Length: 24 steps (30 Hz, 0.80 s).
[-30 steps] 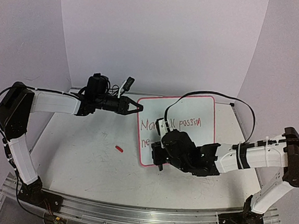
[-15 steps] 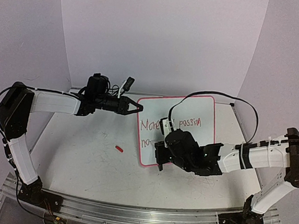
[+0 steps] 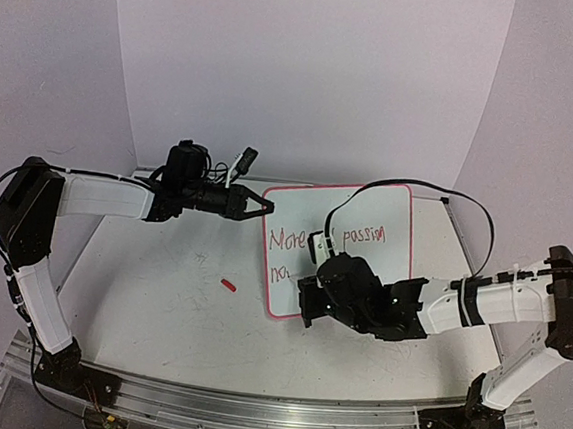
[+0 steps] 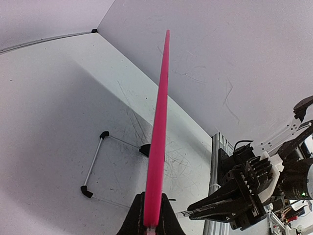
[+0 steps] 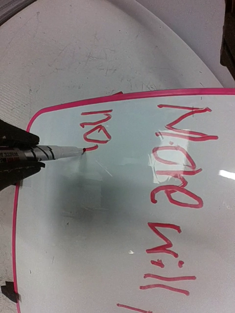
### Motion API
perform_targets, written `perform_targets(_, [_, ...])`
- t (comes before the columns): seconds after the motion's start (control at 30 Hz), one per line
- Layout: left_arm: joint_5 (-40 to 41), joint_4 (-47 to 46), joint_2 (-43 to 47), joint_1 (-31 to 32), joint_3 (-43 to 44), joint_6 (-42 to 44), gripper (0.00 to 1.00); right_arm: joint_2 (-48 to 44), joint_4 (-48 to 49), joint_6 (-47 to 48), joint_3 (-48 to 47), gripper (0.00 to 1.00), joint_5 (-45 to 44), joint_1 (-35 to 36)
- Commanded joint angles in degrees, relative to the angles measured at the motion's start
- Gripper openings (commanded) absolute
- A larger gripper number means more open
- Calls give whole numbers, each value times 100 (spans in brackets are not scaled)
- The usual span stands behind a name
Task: Write a sentence on the whiteboard
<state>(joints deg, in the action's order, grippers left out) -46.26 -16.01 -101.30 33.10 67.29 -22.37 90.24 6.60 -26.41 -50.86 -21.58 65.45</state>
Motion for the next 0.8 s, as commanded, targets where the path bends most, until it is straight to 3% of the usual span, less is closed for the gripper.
perform_targets(0.0, [54, 253, 120, 109, 177, 49, 0, -154, -55, -10, -12, 0, -246, -37])
perform_targets(0.77, [58, 272, 149, 109, 181, 55, 0, -141, -116, 45, -156, 0, -319, -152])
